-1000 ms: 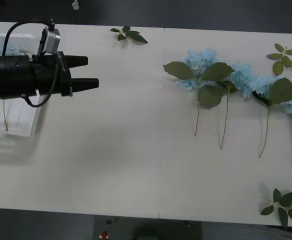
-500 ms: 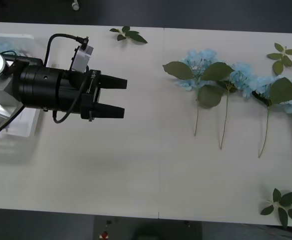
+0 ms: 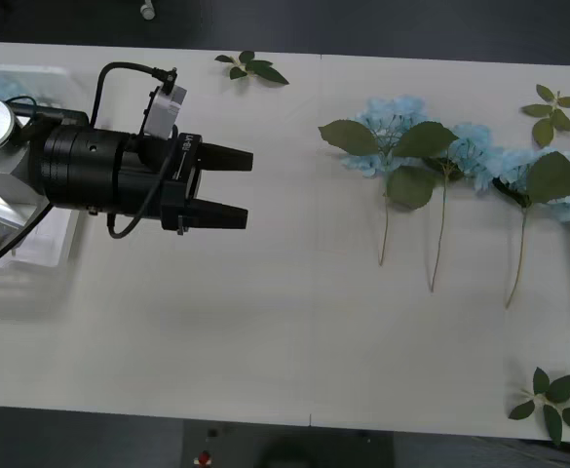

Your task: Put the red flowers into the right box and the blue flowers into the left box

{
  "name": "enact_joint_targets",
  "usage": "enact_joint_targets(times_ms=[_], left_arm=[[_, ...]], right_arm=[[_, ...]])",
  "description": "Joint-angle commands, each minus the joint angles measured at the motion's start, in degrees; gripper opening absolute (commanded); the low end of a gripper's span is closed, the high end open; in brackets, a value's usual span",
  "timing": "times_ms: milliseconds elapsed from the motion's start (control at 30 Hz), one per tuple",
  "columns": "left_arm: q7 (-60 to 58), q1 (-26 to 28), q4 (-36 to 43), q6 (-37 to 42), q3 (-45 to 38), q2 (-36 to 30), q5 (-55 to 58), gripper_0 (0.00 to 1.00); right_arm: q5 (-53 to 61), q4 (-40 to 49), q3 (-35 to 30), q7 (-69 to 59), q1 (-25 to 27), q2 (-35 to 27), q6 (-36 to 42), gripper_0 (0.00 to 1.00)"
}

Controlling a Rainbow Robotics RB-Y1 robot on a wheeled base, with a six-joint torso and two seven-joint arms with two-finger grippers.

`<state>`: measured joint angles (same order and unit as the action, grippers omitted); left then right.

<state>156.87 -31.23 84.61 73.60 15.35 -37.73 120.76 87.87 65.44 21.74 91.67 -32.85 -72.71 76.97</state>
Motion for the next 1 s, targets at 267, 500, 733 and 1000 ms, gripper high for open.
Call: enact_joint_targets(times_ms=[267, 500, 733, 1000], left_arm=[[-1.87, -1.55, 0.91, -5.31, -0.06, -6.65, -8.44, 1.0], [-1.87, -3.13, 1.09, -10.41, 6.09, -14.56, -7.91, 1.0], [-1.87, -5.42, 4.42, -19.99, 14.44, -21.86, -7.82, 1.0], [-2.01, -5.77, 8.56, -26.14, 17.34, -24.05, -7.74, 1.0]], right_arm=[[-9.38, 1.18, -0.74, -12.04, 1.39, 11.36, -10.88, 0.93], [-14.48, 1.18, -0.74, -12.48, 3.23, 14.0, -15.62, 0.93], [-15.89, -0.58, -0.74, -12.31, 4.64, 17.34, -20.72, 0.93], [-17.64, -3.39, -0.74, -11.6, 4.73, 21.03, -25.99, 0.93]])
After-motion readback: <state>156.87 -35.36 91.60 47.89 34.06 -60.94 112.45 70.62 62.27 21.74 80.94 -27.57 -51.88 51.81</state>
